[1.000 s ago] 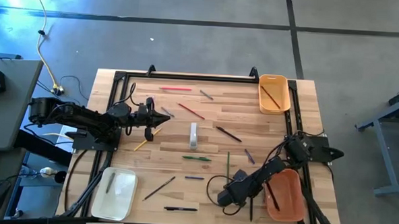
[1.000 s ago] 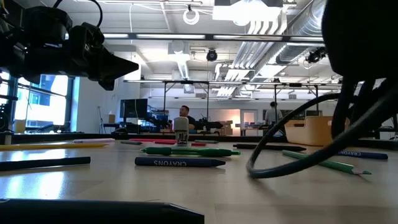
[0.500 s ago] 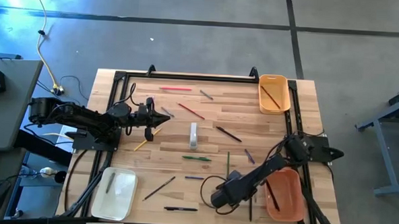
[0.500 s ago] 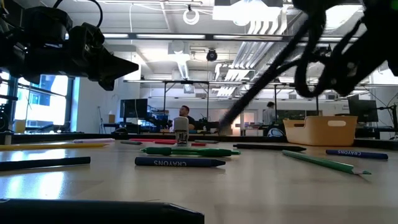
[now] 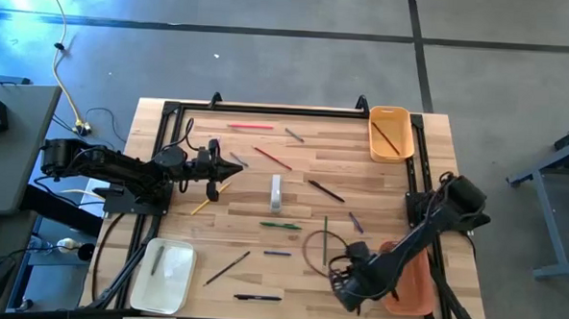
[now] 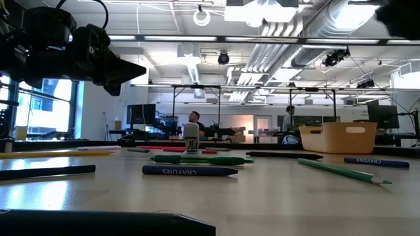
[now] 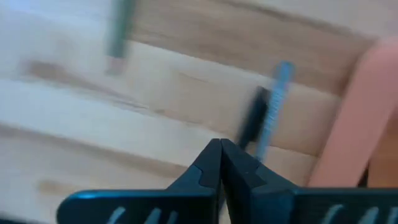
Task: Sort crayons/erasers/pens/pencils in bins
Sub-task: Put the gray crayon into the white bin
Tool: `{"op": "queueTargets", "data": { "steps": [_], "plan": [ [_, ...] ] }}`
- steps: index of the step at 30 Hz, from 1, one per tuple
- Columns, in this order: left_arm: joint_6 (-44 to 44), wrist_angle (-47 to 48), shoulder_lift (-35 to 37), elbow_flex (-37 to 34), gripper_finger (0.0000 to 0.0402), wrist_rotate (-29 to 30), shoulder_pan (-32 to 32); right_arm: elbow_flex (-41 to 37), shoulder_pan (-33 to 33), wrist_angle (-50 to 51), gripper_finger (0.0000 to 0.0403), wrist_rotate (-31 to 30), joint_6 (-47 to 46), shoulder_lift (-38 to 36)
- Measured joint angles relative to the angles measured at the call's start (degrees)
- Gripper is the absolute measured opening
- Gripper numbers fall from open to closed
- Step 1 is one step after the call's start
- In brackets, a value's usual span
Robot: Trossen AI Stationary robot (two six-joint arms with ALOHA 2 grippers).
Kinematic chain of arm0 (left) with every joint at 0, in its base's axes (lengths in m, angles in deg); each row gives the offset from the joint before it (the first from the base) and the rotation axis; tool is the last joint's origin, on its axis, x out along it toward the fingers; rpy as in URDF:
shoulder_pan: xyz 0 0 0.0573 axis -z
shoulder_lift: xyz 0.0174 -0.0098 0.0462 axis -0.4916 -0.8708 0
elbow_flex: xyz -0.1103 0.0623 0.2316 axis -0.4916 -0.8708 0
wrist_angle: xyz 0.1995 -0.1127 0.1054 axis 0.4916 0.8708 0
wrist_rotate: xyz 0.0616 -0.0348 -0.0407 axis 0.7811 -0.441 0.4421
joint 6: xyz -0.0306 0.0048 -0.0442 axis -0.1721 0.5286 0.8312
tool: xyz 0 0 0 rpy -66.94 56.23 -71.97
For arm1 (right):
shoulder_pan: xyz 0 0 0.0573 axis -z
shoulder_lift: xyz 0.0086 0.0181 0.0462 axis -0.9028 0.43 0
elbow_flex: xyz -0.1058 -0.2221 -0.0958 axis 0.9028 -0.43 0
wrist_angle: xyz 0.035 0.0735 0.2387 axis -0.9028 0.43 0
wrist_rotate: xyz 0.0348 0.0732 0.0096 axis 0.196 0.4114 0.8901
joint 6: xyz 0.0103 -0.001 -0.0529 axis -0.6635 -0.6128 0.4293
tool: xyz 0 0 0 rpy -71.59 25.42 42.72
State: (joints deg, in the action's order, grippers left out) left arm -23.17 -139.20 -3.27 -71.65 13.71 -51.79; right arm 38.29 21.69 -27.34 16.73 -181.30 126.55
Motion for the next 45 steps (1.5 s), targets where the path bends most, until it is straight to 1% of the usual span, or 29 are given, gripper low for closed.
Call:
{"op": "queueTargets", "data": {
  "steps": [3, 5, 12, 14, 16, 21, 29, 40, 45],
  "plan": [
    [0.0, 0.0, 0.0, 0.0, 0.0000, 0.0, 0.0, -5.7, -0.4, -5.1, 0.0007, 2.4, -5.6, -1.6],
    [0.0, 0.0, 0.0, 0.0, 0.0000, 0.0, 0.0, -8.0, 0.2, -6.9, 0.0024, 4.2, -7.2, -1.8],
    [-0.1, 0.0, 0.0, 0.0, 0.0000, 0.0, 0.0, -8.8, 3.2, -4.8, 0.0110, 4.9, -8.2, -1.8],
    [-0.1, 0.0, 0.0, 0.0, 0.0000, 0.0, 0.0, -8.8, 3.5, -3.7, 0.0122, 4.9, -9.4, -1.8],
    [-0.1, 0.0, 0.0, 0.0, 0.0000, 0.0, 0.0, -9.1, 3.6, -3.0, 0.0124, 5.0, -10.8, -1.8],
    [-0.2, 0.5, 0.0, 0.0, 0.0000, 0.0, 0.0, -11.4, 3.9, -4.7, 0.0114, 5.5, -11.2, -1.8],
    [-0.5, 1.3, 0.0, 0.0, 0.0000, 0.1, 0.0, -14.8, 4.6, -8.5, 0.0080, 4.9, -11.1, -1.9],
    [-0.7, 1.3, 0.0, 0.0, 0.0000, 0.2, 0.0, -14.9, 4.6, -9.3, 0.0015, 2.9, -9.3, -2.0],
    [-0.7, 1.3, 0.0, 0.0, 0.0000, 0.2, 0.0, -14.7, 4.6, -8.5, 0.0011, 2.9, -8.0, -1.9]
  ]
}}
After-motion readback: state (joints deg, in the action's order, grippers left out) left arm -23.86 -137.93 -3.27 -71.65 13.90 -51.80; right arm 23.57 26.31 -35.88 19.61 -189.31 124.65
